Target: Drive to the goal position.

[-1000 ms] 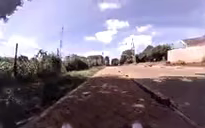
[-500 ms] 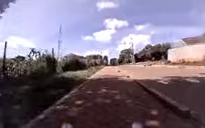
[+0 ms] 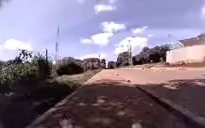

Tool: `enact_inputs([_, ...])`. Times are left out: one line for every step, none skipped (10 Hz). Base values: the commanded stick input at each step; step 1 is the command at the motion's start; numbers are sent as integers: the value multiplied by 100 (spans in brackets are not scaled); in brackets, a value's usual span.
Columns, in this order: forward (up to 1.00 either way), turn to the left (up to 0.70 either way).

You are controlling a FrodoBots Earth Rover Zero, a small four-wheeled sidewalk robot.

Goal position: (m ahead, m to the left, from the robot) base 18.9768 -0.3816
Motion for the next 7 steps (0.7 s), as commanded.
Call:
enact_inputs([100, 0])
enact_inputs([100, 0])
enact_inputs([100, 0])
enact_inputs([100, 0])
enact_inputs([100, 0])
enact_inputs([100, 0])
enact_inputs([100, 0])
